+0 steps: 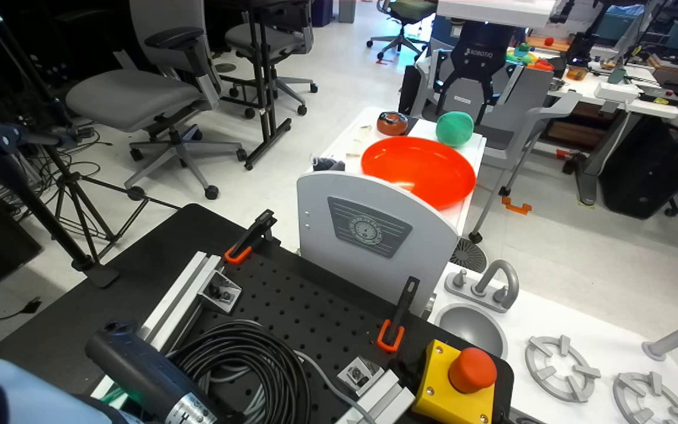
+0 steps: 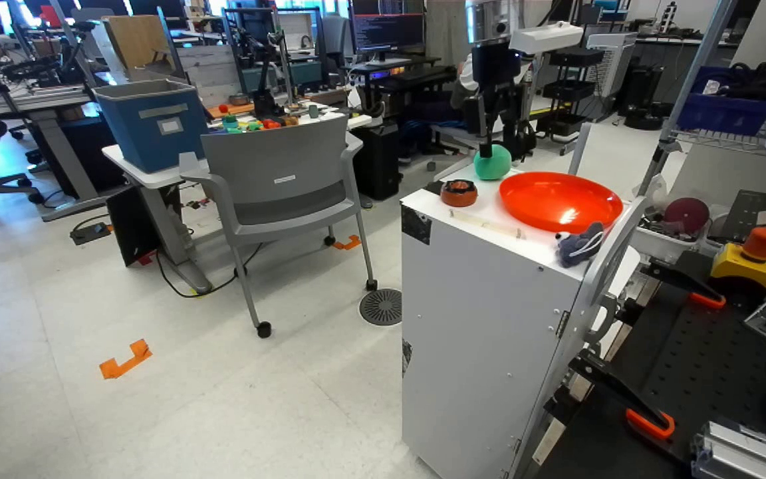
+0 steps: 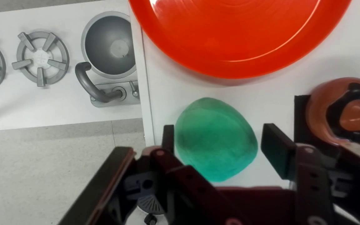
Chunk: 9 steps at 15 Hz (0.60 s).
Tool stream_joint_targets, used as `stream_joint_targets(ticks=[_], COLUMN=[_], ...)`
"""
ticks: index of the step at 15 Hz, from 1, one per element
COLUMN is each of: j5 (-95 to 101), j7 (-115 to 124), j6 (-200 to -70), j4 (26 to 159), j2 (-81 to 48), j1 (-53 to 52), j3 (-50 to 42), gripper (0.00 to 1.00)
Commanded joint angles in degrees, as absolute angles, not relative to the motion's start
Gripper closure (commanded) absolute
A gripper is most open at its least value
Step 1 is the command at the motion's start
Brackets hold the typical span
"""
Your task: Put the green plushie on the orange plate
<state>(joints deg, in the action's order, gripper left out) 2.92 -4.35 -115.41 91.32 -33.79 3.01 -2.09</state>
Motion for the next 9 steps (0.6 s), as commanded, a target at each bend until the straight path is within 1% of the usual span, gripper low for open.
stream_joint_targets(ticks=[1, 3, 6, 7, 9], j5=[3.09, 3.14, 3.19, 3.25, 3.42], j7=[-5.32, -5.38, -5.40, -5.36, -5.26], j6=[-114.16, -114.10, -114.01, -114.06, -114.24], j4=[89.31, 89.22, 89.09, 89.09, 89.07], j2=[-34.82, -34.87, -34.93, -34.91, -34.86], j1=[3.28, 3.28, 3.25, 3.22, 3.13], j3=[-1.83, -1.83, -1.84, -1.87, -1.94], gripper=[0.60, 0.73, 0.96, 0.99, 1.00])
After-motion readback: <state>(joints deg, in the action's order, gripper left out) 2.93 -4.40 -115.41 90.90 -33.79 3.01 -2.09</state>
